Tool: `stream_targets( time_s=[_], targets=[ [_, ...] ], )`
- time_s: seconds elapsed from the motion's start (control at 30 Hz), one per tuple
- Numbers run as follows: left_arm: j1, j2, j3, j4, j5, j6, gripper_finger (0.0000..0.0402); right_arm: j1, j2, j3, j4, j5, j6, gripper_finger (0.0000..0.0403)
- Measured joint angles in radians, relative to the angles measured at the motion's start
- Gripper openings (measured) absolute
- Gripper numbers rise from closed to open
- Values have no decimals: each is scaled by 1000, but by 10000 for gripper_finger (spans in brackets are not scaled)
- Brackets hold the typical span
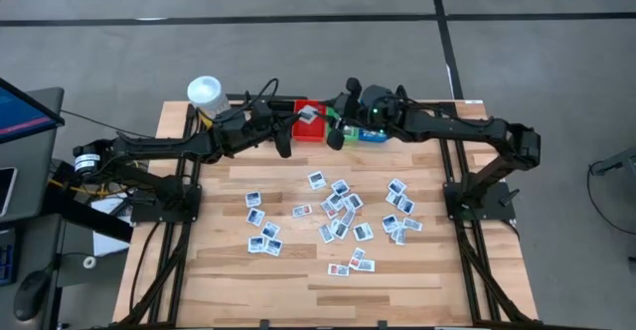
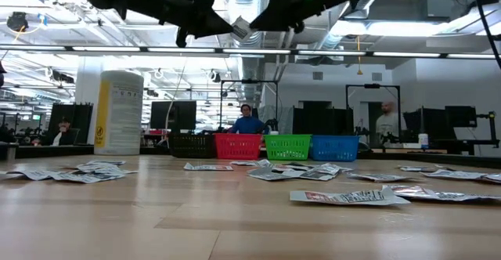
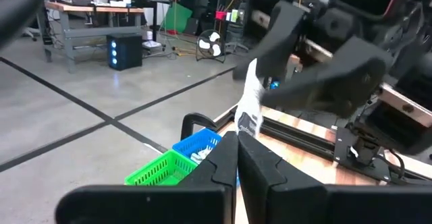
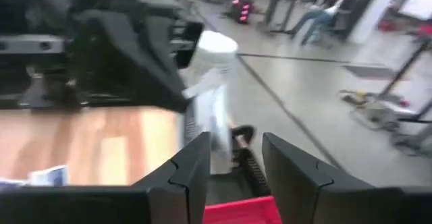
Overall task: Pick & Place First Aid Supplies
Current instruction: Put the towelette pack into the green bin
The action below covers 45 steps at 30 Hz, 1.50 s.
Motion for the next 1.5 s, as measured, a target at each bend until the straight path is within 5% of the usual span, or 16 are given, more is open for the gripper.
stream_targets(
  time_s=[0.67,0.83,0.97,1.23,1.5],
  targets=[
    [-1,0,0,0,0,0,9,0,7,0,-19,-138,31,110],
    [-1,0,0,0,0,0,7,0,7,0,-11,-137,31,78],
    [-1,0,0,0,0,0,10,0,7,0,-12,-136,30,14],
    [-1,0,-1,0,1,-4,12,-2,7,0,-17,-135,31,4],
    [0,-1,-1,-29,21,-4,61,-16,7,0,-19,-135,31,1]
  ],
)
